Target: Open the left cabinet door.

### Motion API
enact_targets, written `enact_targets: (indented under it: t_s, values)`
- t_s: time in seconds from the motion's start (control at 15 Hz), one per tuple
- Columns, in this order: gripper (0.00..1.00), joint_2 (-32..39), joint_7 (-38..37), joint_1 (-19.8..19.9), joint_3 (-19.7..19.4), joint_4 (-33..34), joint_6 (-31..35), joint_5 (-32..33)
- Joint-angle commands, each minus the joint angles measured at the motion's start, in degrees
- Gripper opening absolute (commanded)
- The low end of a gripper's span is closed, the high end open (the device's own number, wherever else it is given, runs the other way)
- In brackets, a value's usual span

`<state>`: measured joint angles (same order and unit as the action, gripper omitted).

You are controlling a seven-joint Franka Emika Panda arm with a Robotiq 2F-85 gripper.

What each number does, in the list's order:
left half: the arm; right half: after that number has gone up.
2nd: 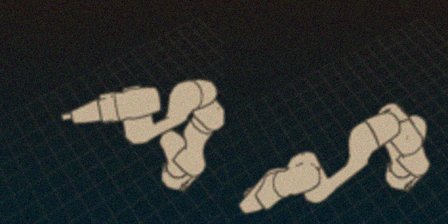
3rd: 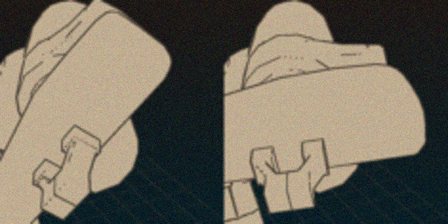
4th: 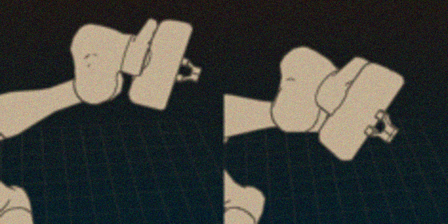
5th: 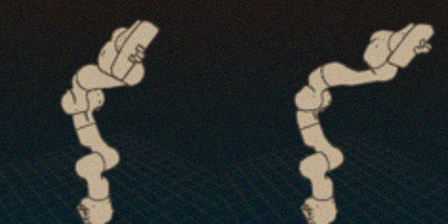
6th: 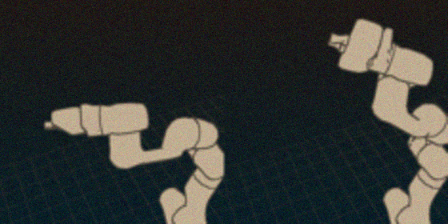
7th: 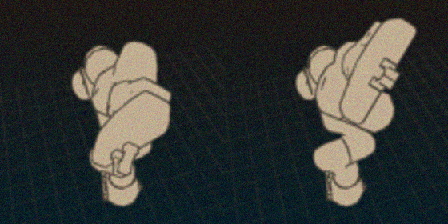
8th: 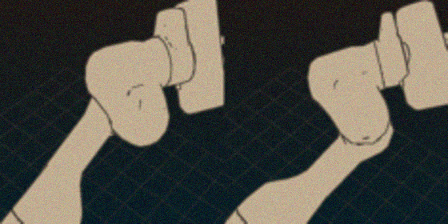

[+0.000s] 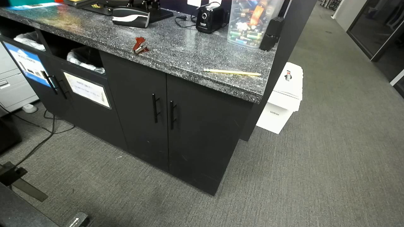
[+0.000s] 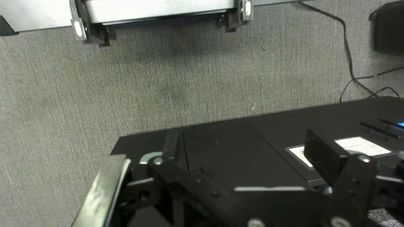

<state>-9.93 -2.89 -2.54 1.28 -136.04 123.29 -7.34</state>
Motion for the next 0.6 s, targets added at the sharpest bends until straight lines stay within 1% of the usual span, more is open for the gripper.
enact_targets:
  t_s: [0.0,0.2,0.27,0.33,0.53]
  values:
    - [1.0,14.41,-2.82,0.52,0.79,3.65,12.9,4.46]
    - [1.0,26.49,-6.28,-0.46,-0.1,6.11,26.02,8.26]
    - [1.0,29.88,-7.66,-1.0,-0.68,7.24,28.86,9.39]
    - [1.0,33.28,-8.59,-1.54,-1.14,8.44,31.5,9.49]
    - [1.0,42.3,-8.44,-1.98,-0.68,12.61,37.75,6.74]
